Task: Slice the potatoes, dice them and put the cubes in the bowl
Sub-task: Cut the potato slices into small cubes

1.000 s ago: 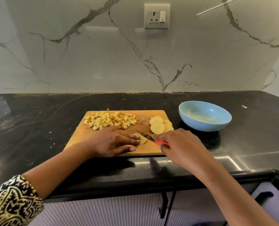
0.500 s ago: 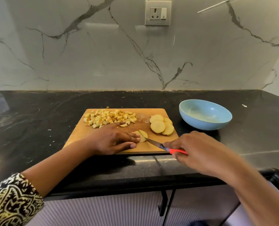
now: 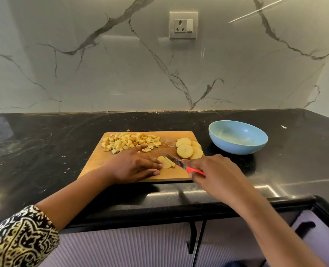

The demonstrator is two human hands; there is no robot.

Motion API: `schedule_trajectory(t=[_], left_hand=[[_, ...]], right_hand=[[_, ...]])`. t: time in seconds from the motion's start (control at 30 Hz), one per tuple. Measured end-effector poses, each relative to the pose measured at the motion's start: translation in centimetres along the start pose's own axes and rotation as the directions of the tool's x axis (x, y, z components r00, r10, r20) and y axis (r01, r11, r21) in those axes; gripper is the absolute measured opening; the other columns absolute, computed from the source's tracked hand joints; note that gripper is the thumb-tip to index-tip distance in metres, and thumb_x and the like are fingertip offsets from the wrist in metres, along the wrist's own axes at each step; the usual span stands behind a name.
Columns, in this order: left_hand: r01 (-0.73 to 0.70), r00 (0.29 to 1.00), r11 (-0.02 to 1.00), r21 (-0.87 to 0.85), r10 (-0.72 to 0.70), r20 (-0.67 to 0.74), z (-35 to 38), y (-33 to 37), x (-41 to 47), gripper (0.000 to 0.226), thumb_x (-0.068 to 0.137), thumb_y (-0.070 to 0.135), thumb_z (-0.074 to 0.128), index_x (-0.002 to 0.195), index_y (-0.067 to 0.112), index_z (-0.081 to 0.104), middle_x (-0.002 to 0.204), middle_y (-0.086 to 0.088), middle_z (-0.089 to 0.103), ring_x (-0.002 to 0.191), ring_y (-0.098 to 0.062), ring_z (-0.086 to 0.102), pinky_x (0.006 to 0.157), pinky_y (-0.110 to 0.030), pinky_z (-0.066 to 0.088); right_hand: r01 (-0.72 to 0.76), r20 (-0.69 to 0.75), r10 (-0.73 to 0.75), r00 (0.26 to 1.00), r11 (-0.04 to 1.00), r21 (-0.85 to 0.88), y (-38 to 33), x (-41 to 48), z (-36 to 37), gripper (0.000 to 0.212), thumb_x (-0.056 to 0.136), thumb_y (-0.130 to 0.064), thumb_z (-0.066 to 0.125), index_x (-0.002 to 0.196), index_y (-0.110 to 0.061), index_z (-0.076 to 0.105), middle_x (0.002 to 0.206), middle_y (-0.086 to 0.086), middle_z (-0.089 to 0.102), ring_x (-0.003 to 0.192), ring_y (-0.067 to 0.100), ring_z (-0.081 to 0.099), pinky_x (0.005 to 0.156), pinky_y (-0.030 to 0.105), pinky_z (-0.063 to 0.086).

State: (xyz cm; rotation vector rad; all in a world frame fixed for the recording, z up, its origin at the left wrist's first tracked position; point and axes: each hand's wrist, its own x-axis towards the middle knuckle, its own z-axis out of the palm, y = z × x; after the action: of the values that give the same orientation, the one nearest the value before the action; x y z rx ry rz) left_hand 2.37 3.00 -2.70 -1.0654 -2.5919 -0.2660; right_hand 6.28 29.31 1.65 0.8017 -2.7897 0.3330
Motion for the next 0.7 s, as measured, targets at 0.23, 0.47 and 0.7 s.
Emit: schedule_trajectory(t=[0.23, 0.47, 0.7], left_hand=[[-0.008, 1.0, 1.0, -0.011, 0.008, 0.019, -0.1, 0.0, 0.0, 0.051, 0.097, 0.056, 0.032, 0.118, 0.023, 0.064, 0.121, 0.01, 0.064, 0.116, 0.001, 0.055, 0.112, -0.048, 0.029], [-0.03, 0.999, 0.999, -0.015, 0.03, 0.028, 0.1, -0.4, 0.1, 0.051, 0.097, 0.055, 0.032, 0.119, 0.022, 0.065, 0.121, 0.009, 0.064, 0.117, 0.002, 0.054, 0.115, -0.046, 0.02], [-0.025, 0.998, 1.0, 0.001, 0.025, 0.062, 0.1, -0.8, 0.2, 0.055, 0.095, 0.059, 0.029, 0.12, 0.024, 0.063, 0.123, 0.012, 0.062, 0.119, 0.009, 0.047, 0.117, -0.043, 0.011]], right_hand=[[0.012, -0.014, -0.012, 1.0, 1.0, 0.025, -0.5, 0.7, 1.9, 0.038, 0.098, -0.036, 0.047, 0.135, -0.045, 0.048, 0.106, -0.011, 0.066, 0.09, 0.01, 0.058, 0.067, 0.023, 0.043], [0.033, -0.007, -0.033, 0.999, 0.999, 0.017, -1.3, 2.2, 3.0, 0.042, 0.099, -0.029, 0.044, 0.14, -0.038, 0.045, 0.108, -0.008, 0.066, 0.091, 0.013, 0.059, 0.066, 0.024, 0.041], [0.035, 0.052, -0.033, 0.998, 0.999, -0.031, -1.4, -0.4, 2.4, 0.044, 0.101, -0.029, 0.037, 0.144, -0.038, 0.037, 0.104, -0.006, 0.063, 0.09, 0.013, 0.056, 0.065, 0.026, 0.039]])
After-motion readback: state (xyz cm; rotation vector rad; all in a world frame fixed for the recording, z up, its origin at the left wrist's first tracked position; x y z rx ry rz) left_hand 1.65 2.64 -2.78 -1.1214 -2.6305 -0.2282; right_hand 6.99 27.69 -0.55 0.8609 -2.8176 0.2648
